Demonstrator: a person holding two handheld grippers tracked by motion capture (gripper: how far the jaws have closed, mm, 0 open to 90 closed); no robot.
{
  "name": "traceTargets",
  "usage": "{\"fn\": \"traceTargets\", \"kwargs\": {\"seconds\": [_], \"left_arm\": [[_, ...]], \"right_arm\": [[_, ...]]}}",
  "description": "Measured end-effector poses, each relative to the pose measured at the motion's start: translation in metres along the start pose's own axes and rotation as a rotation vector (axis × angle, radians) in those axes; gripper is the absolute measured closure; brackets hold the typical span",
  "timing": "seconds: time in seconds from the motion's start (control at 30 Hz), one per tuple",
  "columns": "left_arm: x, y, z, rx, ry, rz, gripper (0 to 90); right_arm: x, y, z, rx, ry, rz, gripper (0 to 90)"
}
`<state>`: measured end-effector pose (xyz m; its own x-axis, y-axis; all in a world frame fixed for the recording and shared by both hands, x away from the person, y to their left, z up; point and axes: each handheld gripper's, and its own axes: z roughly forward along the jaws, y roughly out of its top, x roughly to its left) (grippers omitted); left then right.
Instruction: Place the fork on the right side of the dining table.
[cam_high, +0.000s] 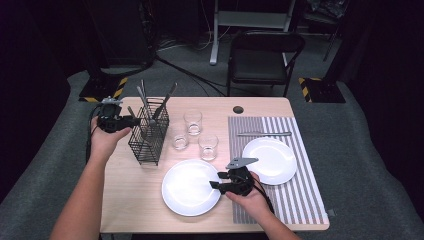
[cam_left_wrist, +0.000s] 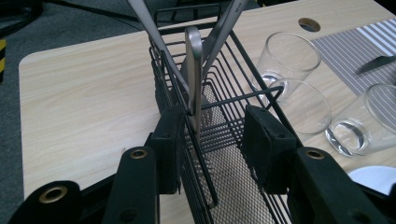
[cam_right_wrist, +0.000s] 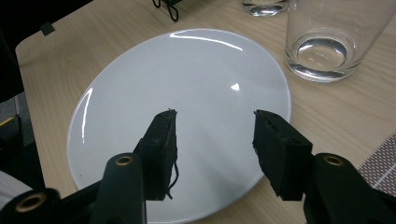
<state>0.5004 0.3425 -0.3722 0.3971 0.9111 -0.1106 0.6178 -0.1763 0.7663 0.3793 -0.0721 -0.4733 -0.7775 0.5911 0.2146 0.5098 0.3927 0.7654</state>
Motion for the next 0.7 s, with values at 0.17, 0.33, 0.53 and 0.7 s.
{"fn": "traceTargets", "kwargs": {"seconds": [0.17,0.33,0.53,0.7], "left_arm": [[0.001,0.001,0.004,-0.004,0.010,-0.009,59.0],[0.004,0.001,0.008,-0.002,0.023,-0.013,60.6],[0.005,0.001,0.012,-0.014,0.028,-0.012,63.8],[0.004,0.001,0.017,-0.010,0.034,-0.011,65.7]], "right_arm": [[0.000,0.000,0.000,-0.002,-0.001,-0.001,49.1],[0.000,0.000,-0.001,-0.003,0.000,0.001,49.1],[-0.001,0.000,-0.001,-0.001,-0.002,0.010,49.1],[-0.001,-0.001,-0.001,-0.002,-0.001,0.011,49.1]]}}
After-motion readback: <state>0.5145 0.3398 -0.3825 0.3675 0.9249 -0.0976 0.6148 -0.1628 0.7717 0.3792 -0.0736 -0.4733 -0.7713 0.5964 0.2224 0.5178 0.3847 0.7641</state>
